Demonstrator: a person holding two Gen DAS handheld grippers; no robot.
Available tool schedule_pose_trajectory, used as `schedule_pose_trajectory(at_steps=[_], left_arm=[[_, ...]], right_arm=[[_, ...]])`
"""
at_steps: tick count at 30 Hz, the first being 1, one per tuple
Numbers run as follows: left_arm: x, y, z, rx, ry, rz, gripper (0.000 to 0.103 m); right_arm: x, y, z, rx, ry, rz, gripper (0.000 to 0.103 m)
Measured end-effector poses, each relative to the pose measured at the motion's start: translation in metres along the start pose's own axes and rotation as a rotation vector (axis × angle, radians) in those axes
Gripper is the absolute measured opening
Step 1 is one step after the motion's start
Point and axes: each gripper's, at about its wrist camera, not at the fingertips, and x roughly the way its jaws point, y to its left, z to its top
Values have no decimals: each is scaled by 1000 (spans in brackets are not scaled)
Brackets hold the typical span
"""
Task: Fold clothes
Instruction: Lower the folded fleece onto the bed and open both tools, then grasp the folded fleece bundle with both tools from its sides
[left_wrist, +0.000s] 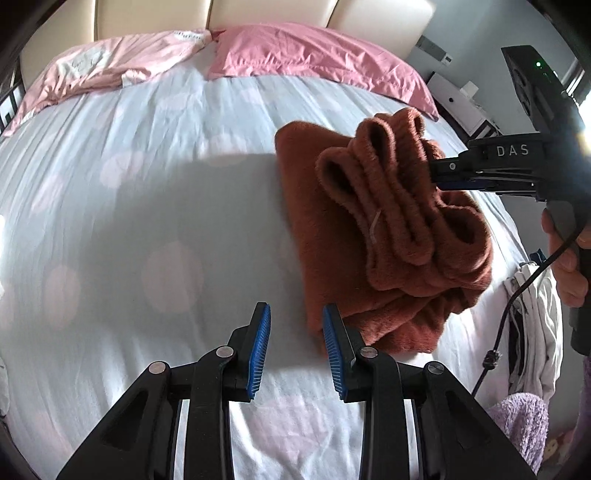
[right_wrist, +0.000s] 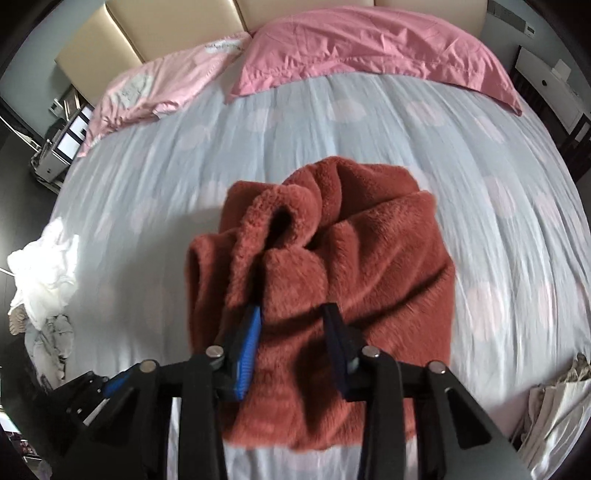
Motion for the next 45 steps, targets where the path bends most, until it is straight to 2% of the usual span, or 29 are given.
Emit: schedule_pose_trajectory(at_steps=[6, 8, 12, 14, 17, 19, 20, 24, 28, 33, 34, 35, 36, 39, 42, 43, 44, 45], left_arm=[[13, 8, 4, -11, 17, -12, 31], [17, 11, 6, -15, 23, -16, 31], [17, 13, 6, -15, 19, -20, 31], [15, 14, 6, -17, 16, -21, 31], [15, 19, 4, -25, 14, -11, 31], [16, 23, 4, -36, 17, -5, 31], [17, 26, 4, -42, 18, -2, 31], [23, 34, 4, -54, 22, 6, 31], [21, 33, 7, -49, 13, 3, 31], [8, 24, 5, -18, -19, -1, 32], [4, 20, 5, -10, -28, -3, 39], [-1, 17, 4, -1, -40, -4, 50], [-6, 13, 3, 7, -51, -6, 55], [-16, -5, 9, 34, -73, -18, 58], [-23, -26, 24, 53, -100, -42, 58], [-22, -36, 32, 69, -102, -44, 61], [-20, -46, 40, 85, -105, -46, 68], [-18, -56, 48, 106, -114, -43, 70]], right_arm=[[-6, 16, 1, -38, -30, 56, 14], [-20, 32, 2, -79, -55, 98, 12], [-31, 66, 5, -146, -52, 177, 7], [-23, 79, 4, -170, -43, 164, 7], [13, 85, 4, -138, 53, 219, 2], [37, 88, -2, -122, 107, 203, 2], [38, 87, -4, -128, 104, 202, 2], [34, 85, -13, -159, 71, 205, 0], [31, 83, -21, -191, 39, 208, 6], [-28, 74, -42, -238, -94, 209, 6], [-37, 71, -47, -236, -120, 201, 6], [-49, 62, -55, -234, -161, 176, 6], [-56, 53, -62, -222, -194, 155, 6], [-72, 22, -82, -164, -285, 92, 7], [-69, -11, -100, -56, -312, 25, 7], [-66, -19, -104, -28, -320, 13, 8], [-61, -29, -107, 4, -327, 6, 8], [-58, -40, -110, 38, -334, 9, 8]])
